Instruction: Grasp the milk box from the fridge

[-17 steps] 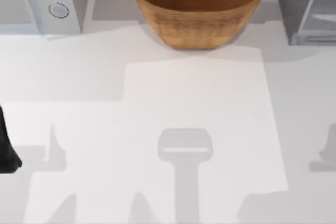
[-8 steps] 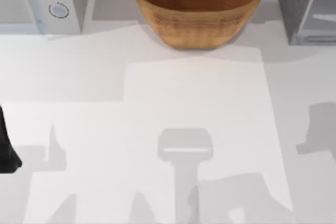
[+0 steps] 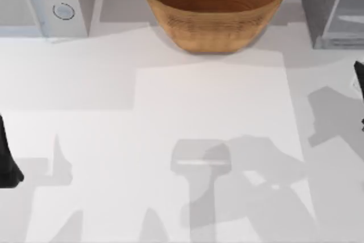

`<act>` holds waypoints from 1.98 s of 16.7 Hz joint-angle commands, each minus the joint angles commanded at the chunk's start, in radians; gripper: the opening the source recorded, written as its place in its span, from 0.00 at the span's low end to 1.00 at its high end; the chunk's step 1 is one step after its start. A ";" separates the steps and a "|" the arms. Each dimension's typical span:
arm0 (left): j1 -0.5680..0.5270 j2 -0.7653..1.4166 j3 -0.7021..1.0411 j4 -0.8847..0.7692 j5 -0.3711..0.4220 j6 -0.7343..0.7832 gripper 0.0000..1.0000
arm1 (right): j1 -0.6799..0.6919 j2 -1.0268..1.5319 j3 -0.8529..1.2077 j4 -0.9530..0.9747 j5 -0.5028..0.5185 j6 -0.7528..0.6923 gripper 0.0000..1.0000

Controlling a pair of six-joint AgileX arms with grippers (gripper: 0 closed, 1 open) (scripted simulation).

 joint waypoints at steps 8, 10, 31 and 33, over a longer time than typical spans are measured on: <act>0.000 0.000 0.000 0.000 0.000 0.000 1.00 | -0.020 0.659 0.126 0.546 -0.247 0.013 0.00; 0.000 0.000 0.000 0.000 0.000 0.000 1.00 | -0.023 0.756 0.149 0.634 -0.286 0.012 0.00; 0.000 0.000 0.000 0.000 0.000 0.000 1.00 | 0.128 0.962 0.370 0.630 -0.164 0.005 0.00; 0.000 0.000 0.000 0.000 0.000 0.000 1.00 | 0.128 0.962 0.370 0.630 -0.164 0.005 0.15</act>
